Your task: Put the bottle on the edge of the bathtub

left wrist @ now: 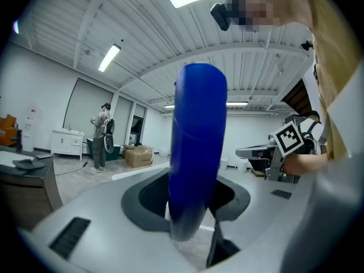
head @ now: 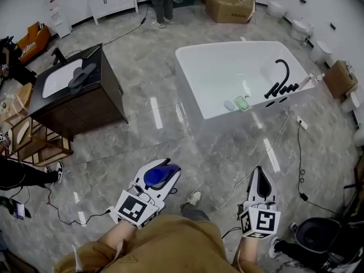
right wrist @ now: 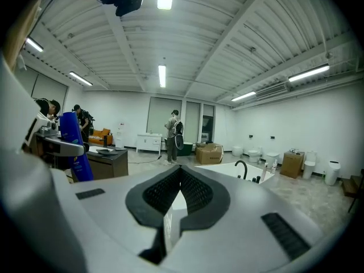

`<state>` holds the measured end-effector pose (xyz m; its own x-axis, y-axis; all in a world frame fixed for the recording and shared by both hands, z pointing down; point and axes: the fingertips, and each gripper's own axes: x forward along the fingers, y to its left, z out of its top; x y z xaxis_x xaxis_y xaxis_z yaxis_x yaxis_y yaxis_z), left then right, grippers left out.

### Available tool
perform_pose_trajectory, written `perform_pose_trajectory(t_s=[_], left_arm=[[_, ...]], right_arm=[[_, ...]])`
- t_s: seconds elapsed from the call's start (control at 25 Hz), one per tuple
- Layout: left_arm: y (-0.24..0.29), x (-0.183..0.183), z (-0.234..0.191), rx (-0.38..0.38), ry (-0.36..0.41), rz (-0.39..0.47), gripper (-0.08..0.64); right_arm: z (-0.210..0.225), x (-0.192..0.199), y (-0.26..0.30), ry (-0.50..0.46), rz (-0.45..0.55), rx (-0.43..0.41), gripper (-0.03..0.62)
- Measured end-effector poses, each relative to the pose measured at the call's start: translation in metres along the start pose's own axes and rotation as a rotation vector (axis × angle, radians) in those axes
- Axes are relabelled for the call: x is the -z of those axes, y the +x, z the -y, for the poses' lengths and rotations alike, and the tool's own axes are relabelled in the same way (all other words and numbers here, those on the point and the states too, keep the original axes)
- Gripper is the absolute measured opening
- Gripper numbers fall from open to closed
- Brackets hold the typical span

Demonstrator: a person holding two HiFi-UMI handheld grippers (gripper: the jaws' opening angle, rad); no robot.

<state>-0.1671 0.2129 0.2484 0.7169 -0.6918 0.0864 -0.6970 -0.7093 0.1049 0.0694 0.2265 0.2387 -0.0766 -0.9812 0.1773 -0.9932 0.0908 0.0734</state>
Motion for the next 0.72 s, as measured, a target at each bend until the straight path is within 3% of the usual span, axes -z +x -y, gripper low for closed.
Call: perform_pose_trajectory(t_s=[0.24, 0.44, 0.72], left_arm=[[0.075, -0.009, -0.005, -0.017, -0.019, -0.011, 0.153], [0.127, -0.013, -0.009, -0.036, 0.020, -0.019, 0.153], [0.161, -0.018, -0.008, -0.069, 0.054, -0.033, 0.153]], right_arm=[[0.056, -0.007, 0.053, 0.008, 0.001, -0.013, 0.005], [0.098, 0.006, 0.083, 0.033, -0.020, -0.029, 0.005], [0.125, 0.009, 0.111, 0.050, -0.009, -0.065, 0.005]])
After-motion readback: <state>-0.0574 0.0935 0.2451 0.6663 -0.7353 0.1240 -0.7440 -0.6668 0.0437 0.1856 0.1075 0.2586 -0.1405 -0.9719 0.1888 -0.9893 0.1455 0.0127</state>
